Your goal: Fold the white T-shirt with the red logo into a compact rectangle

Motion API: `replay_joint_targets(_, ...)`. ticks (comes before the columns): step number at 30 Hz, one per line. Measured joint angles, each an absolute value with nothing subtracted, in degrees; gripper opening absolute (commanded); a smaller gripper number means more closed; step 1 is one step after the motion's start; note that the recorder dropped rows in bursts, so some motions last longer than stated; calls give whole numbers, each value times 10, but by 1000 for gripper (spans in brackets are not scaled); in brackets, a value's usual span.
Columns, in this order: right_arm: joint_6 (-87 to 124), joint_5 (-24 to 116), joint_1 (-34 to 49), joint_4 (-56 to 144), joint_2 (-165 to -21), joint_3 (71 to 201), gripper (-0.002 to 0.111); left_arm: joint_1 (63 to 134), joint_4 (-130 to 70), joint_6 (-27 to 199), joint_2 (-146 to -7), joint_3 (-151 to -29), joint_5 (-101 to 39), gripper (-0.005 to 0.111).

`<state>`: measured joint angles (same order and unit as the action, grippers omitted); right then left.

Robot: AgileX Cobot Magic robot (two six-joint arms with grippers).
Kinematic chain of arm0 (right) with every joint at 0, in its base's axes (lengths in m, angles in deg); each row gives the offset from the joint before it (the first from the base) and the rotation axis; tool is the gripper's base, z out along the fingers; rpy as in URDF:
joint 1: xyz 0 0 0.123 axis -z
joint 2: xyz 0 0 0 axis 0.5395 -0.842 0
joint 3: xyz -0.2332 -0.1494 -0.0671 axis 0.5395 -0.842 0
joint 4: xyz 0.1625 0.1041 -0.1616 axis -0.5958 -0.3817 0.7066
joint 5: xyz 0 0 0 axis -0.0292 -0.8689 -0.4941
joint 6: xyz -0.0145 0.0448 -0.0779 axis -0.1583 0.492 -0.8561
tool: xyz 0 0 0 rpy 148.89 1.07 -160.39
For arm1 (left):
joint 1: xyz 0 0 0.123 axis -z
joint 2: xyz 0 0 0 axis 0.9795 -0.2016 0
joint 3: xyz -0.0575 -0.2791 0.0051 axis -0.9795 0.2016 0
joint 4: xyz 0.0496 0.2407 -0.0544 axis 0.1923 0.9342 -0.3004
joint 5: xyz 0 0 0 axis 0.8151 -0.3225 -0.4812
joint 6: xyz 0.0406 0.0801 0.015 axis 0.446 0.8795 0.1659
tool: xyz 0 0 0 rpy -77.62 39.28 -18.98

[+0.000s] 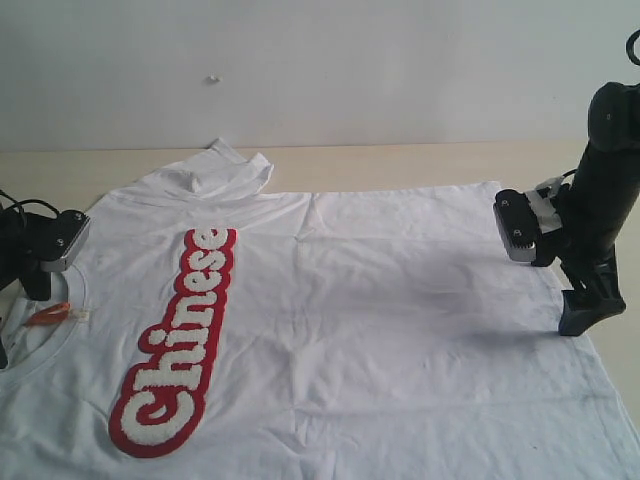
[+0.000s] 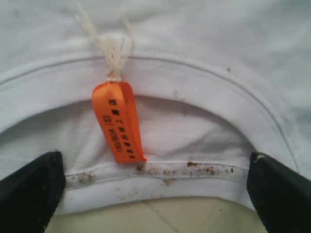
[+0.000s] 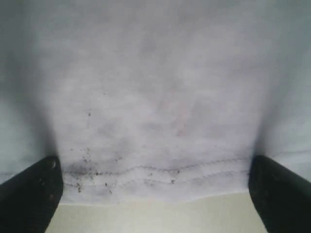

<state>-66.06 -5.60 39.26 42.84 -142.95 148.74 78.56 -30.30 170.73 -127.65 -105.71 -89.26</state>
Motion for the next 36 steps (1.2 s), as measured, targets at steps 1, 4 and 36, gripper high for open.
replay_joint_targets(1, -661, -56, 393, 428, -1430, 1487, 105, 786, -303, 1707, -1277, -1057, -893, 99)
replay_joint_targets(4, -661, -56, 393, 428, -1430, 1487, 105, 786, -303, 1707, -1277, -1057, -893, 99)
replay_joint_targets(36, -672, -68, 393, 429, -1438, 1494, 105, 786, -303, 1707, -1277, -1057, -893, 99)
